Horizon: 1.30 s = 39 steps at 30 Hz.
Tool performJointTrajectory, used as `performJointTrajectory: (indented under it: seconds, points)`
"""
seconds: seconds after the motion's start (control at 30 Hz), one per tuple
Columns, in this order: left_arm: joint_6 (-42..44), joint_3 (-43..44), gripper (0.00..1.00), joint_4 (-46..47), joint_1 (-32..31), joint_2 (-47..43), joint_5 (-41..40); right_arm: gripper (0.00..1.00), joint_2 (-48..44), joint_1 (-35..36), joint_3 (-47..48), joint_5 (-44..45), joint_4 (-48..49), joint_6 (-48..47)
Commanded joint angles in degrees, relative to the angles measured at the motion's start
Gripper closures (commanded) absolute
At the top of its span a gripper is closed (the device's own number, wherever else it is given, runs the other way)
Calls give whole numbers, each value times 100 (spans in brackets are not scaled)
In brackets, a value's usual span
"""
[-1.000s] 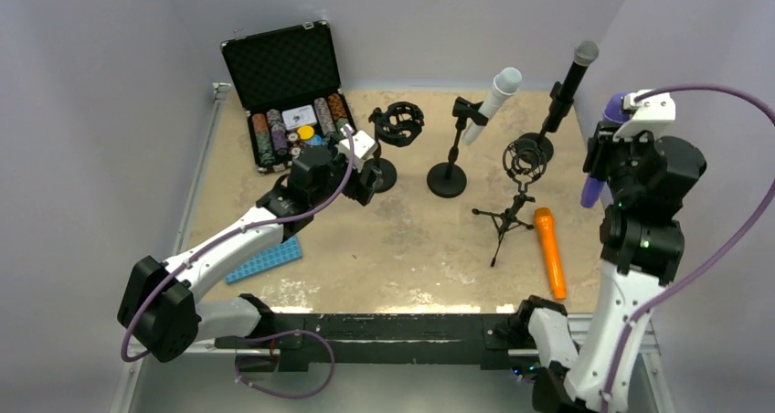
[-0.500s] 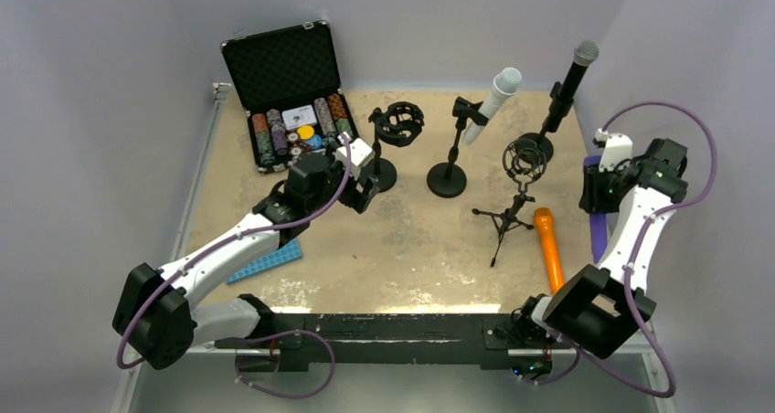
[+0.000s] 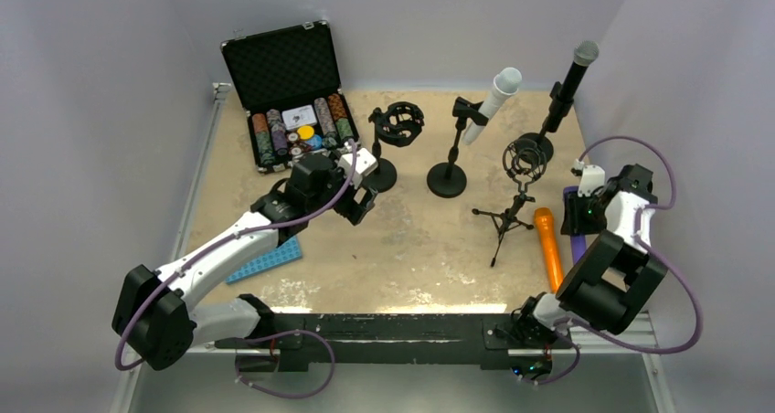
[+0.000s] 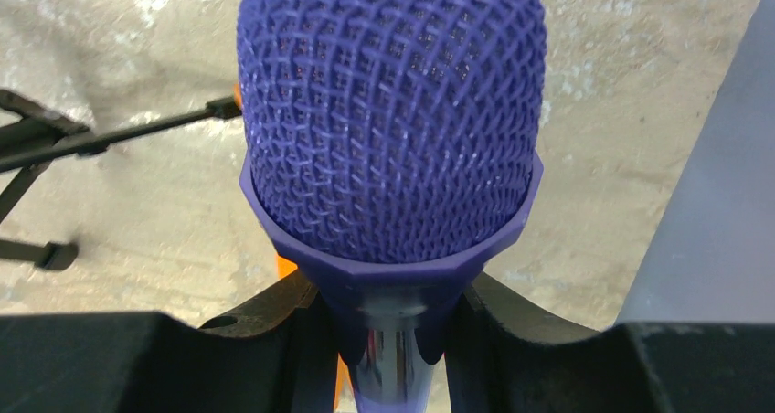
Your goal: Remove the microphone from the stand
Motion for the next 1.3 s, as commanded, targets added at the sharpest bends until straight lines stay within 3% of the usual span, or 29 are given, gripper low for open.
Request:
performJointTrajectory:
  seconds: [0.0,0.13,0.4,0.6,0.83,0.93,0.97,1.27]
  points:
    - [402,460,8,-982,19,-146,654,100,333,4,111,99,683,143]
    - [767,588,9,-1797,13,-135,1114,96,587,4,-132,270,1021,94]
    - [838,448,8,-1927,18,-297,1092,89,1017,4,-57,208,990,139]
    - [915,547,8,-1903,17,-161,1219,66,1260,4,-70,221,894,343]
    - [934,440,8,-1792,12,-189,1235,55,1096,4,-270,306,906,326]
    - [923,364,8,-1746,12,-196,1264,34,1051,4,-255,392,868,387]
    - [917,347,8,-1731,16,-207,1273,31,1035,4,-247,407,843,395]
    - [793,137,8,-1349,18,-277,1041,28,768,4,-225,379,713,447]
